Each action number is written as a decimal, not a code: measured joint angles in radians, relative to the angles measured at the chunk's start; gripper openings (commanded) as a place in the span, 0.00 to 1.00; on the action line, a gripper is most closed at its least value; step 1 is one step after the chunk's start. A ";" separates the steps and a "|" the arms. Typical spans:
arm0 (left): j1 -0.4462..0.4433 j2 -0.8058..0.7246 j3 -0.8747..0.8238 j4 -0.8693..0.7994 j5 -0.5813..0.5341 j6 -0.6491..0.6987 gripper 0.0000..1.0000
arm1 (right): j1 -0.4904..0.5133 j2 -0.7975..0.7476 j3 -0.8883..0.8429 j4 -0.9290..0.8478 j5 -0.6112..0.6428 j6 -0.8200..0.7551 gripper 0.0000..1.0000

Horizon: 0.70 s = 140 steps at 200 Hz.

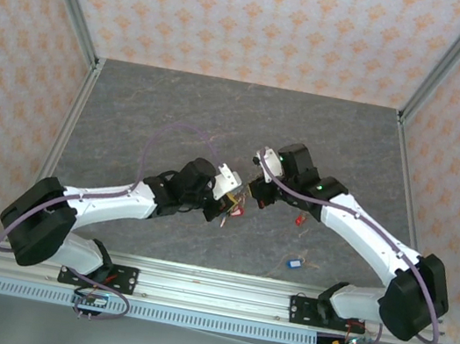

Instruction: Put the keys on the keyring

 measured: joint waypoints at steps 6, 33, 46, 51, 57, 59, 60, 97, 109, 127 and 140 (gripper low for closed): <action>0.000 0.000 0.008 -0.012 0.001 0.007 0.00 | 0.001 0.008 0.019 -0.019 0.003 0.003 0.00; 0.006 0.000 0.035 -0.049 0.002 0.032 0.00 | 0.024 0.035 0.082 -0.082 0.047 0.011 0.00; 0.006 0.000 0.042 -0.074 0.002 0.041 0.00 | 0.037 0.052 0.102 -0.106 0.070 0.011 0.00; 0.006 0.000 0.043 -0.081 0.002 0.045 0.00 | 0.040 0.058 0.107 -0.112 0.075 0.012 0.00; 0.006 0.000 0.044 -0.088 0.001 0.048 0.00 | 0.042 0.065 0.109 -0.117 0.081 0.014 0.00; 0.006 0.000 0.045 -0.090 0.001 0.050 0.00 | 0.042 0.067 0.109 -0.118 0.083 0.015 0.00; 0.006 0.000 0.045 -0.091 0.001 0.051 0.00 | 0.042 0.068 0.109 -0.118 0.084 0.016 0.00; 0.008 0.000 0.050 -0.115 0.001 0.071 0.00 | 0.052 0.077 0.106 -0.108 0.126 0.039 0.00; 0.011 0.000 0.055 -0.125 0.001 0.074 0.00 | 0.053 0.076 0.100 -0.092 0.129 0.048 0.00; 0.013 0.000 0.058 -0.134 -0.001 0.074 0.00 | 0.053 0.075 0.089 -0.065 0.115 0.068 0.00; 0.013 0.000 0.058 -0.142 -0.003 0.074 0.00 | 0.052 0.071 0.074 -0.045 0.082 0.084 0.00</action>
